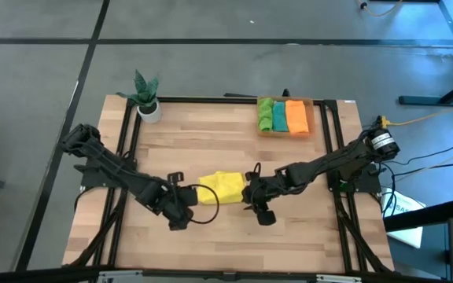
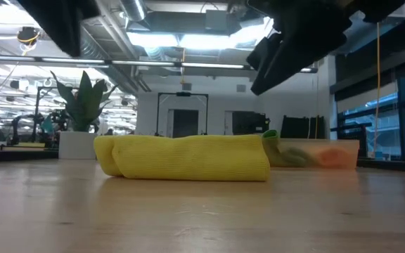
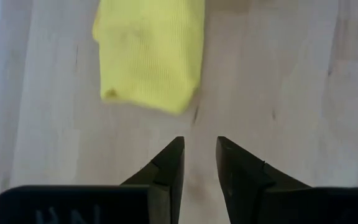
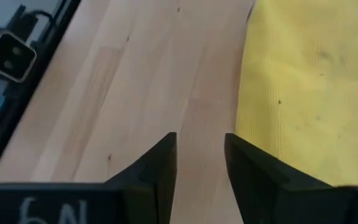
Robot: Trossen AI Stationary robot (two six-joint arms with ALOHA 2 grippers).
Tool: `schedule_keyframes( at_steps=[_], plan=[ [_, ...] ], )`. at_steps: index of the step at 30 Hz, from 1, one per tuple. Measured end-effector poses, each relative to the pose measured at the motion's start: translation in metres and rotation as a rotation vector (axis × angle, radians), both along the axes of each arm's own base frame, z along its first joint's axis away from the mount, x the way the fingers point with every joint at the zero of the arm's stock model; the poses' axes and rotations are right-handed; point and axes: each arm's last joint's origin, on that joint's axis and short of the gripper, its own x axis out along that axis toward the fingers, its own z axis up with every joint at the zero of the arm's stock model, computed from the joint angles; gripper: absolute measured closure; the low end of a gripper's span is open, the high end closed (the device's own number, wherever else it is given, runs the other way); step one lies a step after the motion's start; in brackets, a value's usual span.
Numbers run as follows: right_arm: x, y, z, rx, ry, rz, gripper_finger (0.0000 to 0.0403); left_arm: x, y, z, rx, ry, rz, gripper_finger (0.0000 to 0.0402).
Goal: Roll microfiber towels into tight, uniform cylinder then place into a basket
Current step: Fold the yellow towel
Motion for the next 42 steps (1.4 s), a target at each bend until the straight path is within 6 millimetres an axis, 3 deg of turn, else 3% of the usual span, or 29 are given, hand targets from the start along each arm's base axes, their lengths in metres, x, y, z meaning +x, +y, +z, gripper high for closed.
schedule_keyframes(
  at_steps=[4,24,35,42],
  plan=[
    [-0.001,0.0,-0.003,-0.019,0.018,0.013,0.0267,0.005,0.003,-0.009,0.016,-0.026,-0.057,0.0318],
    [0.0,0.0,-0.002,0.001,0.006,-0.008,0.0267,0.009,0.01,-0.01,0.059,-0.023,-0.099,0.0328],
    [0.0,0.0,-0.002,-0.004,0.005,-0.008,0.0267,0.015,0.013,-0.009,0.032,-0.064,-0.037,0.028],
    [0.006,-0.002,-0.022,-0.117,0.04,-0.052,0.0267,0.02,0.016,-0.042,0.116,-0.134,-0.149,0.0274]
  ],
)
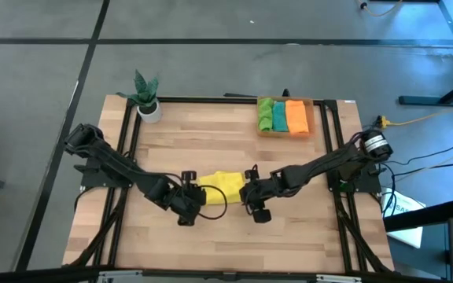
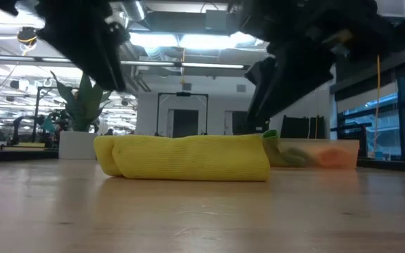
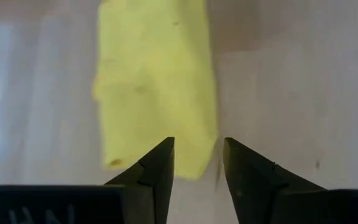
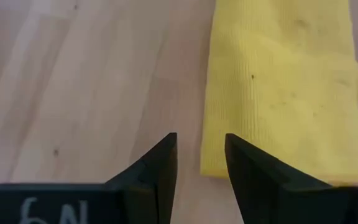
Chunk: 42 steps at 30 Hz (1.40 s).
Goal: Roll microfiber towels into tight, uniform cylinder then place into a basket
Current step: Fold the yellow towel
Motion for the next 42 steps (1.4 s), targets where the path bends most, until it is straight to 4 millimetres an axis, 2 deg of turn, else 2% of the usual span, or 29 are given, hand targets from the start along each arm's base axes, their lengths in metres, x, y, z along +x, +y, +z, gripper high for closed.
schedule_keyframes(
  at_steps=[4,8,11,17,22,26,37,42],
  plan=[
    [0.004,0.001,-0.009,-0.033,0.0,-0.017,0.0267,0.001,-0.003,-0.019,-0.025,-0.076,-0.071,0.0275],
    [0.007,0.001,-0.021,-0.086,0.018,0.017,0.0267,0.0,0.004,-0.038,-0.028,-0.132,-0.091,0.0273],
    [0.01,0.0,-0.031,-0.152,0.029,0.011,0.0267,-0.005,0.012,-0.052,-0.013,-0.101,-0.074,0.0275],
    [0.018,0.002,-0.048,-0.177,0.012,0.022,0.0267,-0.01,0.023,-0.072,-0.003,-0.028,-0.058,0.0274],
    [0.02,0.003,-0.062,-0.182,0.042,0.018,0.0267,-0.003,0.015,-0.084,-0.032,-0.036,-0.097,0.0277],
    [0.021,0.003,-0.066,-0.187,0.046,0.018,0.0267,-0.003,0.01,-0.096,0.02,0.003,-0.156,0.0278],
    [0.021,0.003,-0.067,-0.181,0.053,-0.001,0.0268,-0.001,0.01,-0.102,0.027,0.019,-0.148,0.0278],
    [0.021,0.002,-0.067,-0.15,0.058,-0.048,0.0306,-0.002,0.01,-0.103,0.019,0.022,-0.133,0.0283]
  ],
)
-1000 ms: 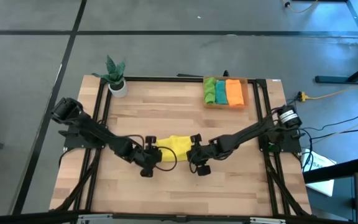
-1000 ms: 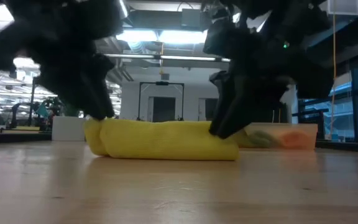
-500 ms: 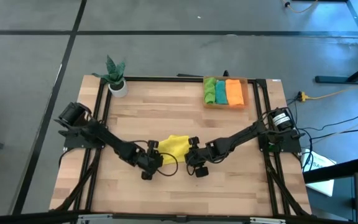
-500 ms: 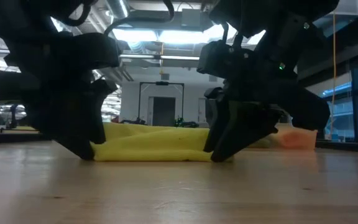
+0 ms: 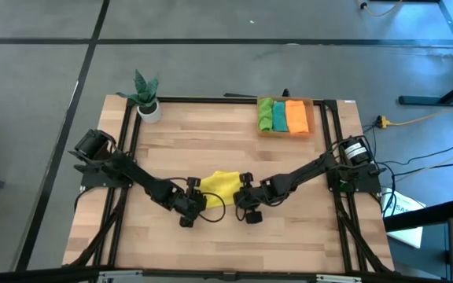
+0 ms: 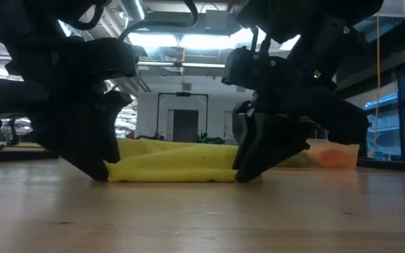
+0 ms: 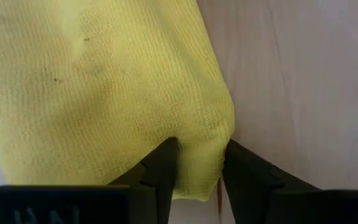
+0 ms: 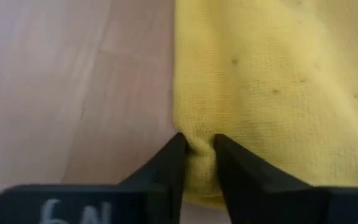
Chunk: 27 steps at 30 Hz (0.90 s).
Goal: Roll microfiber towels into tight, uniform cylinder then place into a basket
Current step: Fold the yellow towel
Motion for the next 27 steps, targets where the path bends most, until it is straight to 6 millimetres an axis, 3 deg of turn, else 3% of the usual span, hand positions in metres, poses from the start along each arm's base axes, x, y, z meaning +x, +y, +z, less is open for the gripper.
schedule_keyframes(
  at_steps=[6,11,18,27],
  plan=[
    [0.0,-0.001,0.0,0.029,-0.005,-0.073,0.0391,0.0,0.0,-0.001,-0.031,-0.005,0.044,0.0339],
    [0.0,-0.001,0.0,0.05,-0.003,-0.1,0.0395,0.0,0.0,-0.001,-0.096,-0.001,0.109,0.0394],
    [0.008,0.005,0.015,0.161,0.08,-0.029,0.0399,0.007,-0.004,0.014,-0.372,0.108,0.102,0.04],
    [0.027,-0.006,0.047,0.299,0.149,0.026,0.0401,0.018,0.013,0.028,-0.549,0.259,0.172,0.0401]
  ],
)
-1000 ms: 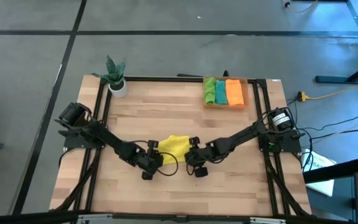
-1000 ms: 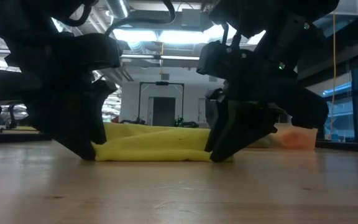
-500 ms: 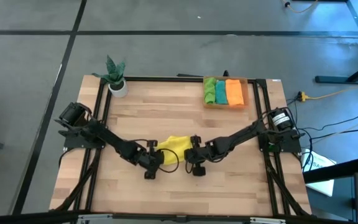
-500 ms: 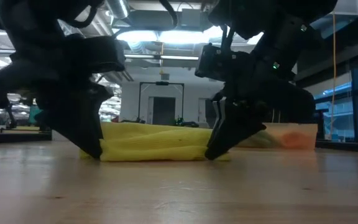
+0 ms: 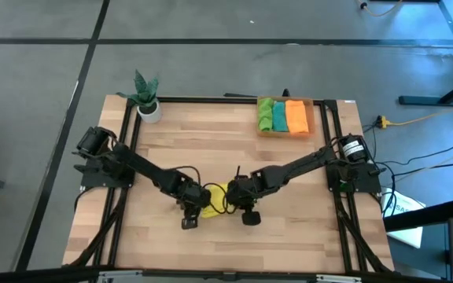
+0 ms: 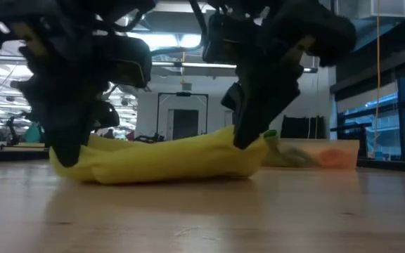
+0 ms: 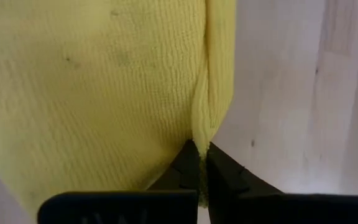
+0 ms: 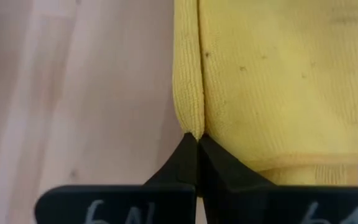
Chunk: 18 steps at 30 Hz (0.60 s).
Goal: Roll microfiber towels into tight, uniform cylinder then place into a basket
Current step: Fold the yellow towel
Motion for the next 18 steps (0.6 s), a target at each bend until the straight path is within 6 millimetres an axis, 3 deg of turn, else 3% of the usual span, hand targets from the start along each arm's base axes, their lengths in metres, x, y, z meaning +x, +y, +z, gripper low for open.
schedule_keyframes(
  at_steps=[11,14,18],
  plan=[
    [0.017,-0.031,0.021,0.182,-0.014,-0.011,0.0401,-0.009,0.02,0.035,-0.113,0.004,0.068,0.0401],
    [0.024,-0.046,0.026,0.293,-0.043,-0.015,0.0401,-0.01,0.026,0.036,-0.128,0.024,0.085,0.0401],
    [0.027,-0.069,0.028,0.369,-0.025,-0.146,0.0401,-0.009,0.033,0.028,-0.19,0.096,0.081,0.0401]
  ],
)
